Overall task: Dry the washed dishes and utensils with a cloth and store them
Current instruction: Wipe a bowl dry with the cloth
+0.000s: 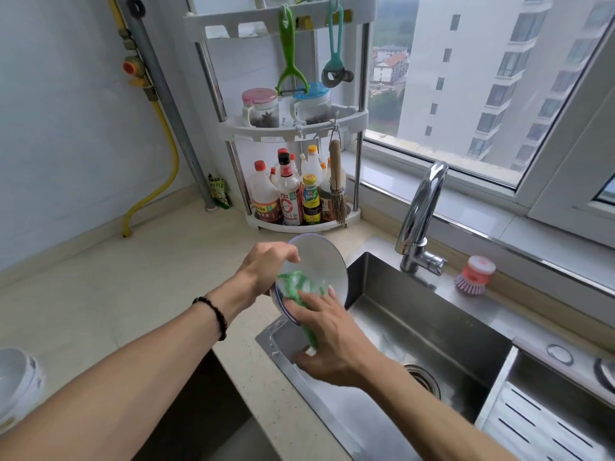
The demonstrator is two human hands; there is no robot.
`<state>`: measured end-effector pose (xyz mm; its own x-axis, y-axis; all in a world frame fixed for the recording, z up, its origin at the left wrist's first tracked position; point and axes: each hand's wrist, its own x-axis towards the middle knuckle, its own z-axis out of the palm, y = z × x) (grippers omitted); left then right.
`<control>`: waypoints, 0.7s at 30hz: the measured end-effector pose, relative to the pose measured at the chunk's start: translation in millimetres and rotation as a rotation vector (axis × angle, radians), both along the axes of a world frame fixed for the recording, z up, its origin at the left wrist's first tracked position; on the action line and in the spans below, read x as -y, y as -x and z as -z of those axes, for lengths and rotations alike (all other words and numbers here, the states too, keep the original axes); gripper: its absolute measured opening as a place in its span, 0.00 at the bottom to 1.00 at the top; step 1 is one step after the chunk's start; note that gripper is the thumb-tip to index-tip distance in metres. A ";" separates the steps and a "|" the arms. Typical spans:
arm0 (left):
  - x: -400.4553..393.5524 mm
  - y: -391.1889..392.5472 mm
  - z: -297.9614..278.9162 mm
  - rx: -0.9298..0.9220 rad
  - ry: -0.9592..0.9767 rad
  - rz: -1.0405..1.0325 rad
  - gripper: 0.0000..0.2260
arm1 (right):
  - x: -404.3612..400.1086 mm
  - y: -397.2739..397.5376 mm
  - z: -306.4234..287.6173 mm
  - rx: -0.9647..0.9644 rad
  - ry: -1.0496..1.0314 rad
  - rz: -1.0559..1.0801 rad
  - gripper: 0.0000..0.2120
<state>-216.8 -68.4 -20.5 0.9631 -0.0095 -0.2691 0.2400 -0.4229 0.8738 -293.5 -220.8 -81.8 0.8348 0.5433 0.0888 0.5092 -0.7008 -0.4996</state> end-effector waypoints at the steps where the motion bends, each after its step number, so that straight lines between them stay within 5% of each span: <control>1: -1.7 1.5 -2.4 -0.029 -0.038 0.045 0.08 | 6.2 -0.4 2.7 0.043 0.052 -0.046 0.34; 5: -5.7 -0.7 -13.2 -0.197 -0.075 0.175 0.22 | 37.6 -21.8 12.5 0.403 0.343 -0.088 0.32; 11: 16.1 14.6 17.3 -0.052 0.355 0.040 0.25 | 17.9 -31.4 1.5 0.545 0.155 0.175 0.15; 15: 32.8 16.7 21.2 0.195 0.366 -0.150 0.23 | -11.5 -20.7 -16.2 0.195 -0.151 0.224 0.22; 17: 22.3 10.9 15.5 0.213 0.235 -0.065 0.19 | 1.3 -16.1 -15.8 0.101 0.040 0.139 0.29; 19: 12.9 9.3 10.0 0.188 0.168 0.037 0.13 | 19.3 -17.5 -15.0 0.220 0.369 0.088 0.39; 21: 12.4 11.2 6.7 0.184 0.151 0.036 0.12 | 22.4 -23.8 -15.4 0.198 0.440 0.117 0.47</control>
